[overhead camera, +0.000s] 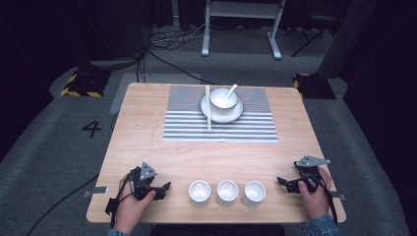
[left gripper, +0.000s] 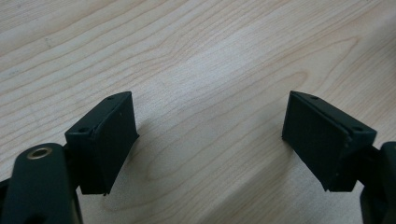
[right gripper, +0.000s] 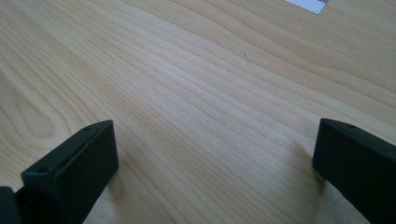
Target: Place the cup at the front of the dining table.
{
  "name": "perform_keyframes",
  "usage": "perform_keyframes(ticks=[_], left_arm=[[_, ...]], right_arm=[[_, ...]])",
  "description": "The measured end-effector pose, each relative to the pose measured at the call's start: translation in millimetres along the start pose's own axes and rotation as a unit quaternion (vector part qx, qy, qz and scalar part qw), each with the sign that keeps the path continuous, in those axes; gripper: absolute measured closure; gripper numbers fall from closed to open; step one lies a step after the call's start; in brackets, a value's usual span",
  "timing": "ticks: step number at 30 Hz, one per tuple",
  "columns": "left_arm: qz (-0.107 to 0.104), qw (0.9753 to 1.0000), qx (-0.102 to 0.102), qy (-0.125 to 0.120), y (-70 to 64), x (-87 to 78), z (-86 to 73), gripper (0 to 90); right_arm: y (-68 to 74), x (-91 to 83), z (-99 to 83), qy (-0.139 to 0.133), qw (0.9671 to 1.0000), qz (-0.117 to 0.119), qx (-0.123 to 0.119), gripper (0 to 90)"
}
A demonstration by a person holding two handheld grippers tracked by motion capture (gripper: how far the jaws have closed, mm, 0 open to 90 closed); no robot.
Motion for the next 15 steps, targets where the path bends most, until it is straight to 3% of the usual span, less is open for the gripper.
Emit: perform_keyframes(ticks=[15], left_arm=[[-0.001,1.0000,0.002,0.000,-0.2,-0.1,0.0,17.8]], right_arm=[[-0.1,0.0,0.0,0.000,1.0000,0.000,0.000,0.3]])
Point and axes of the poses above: each handheld gripper's, and its own axes: x roughly forward along the jaws, z roughly out of its top, y roughly to its left, the point moved 9 cm from there along x, roughly forward along the jaws, and after that the axes turned 12 degrees about x, right-handed, at the moved point
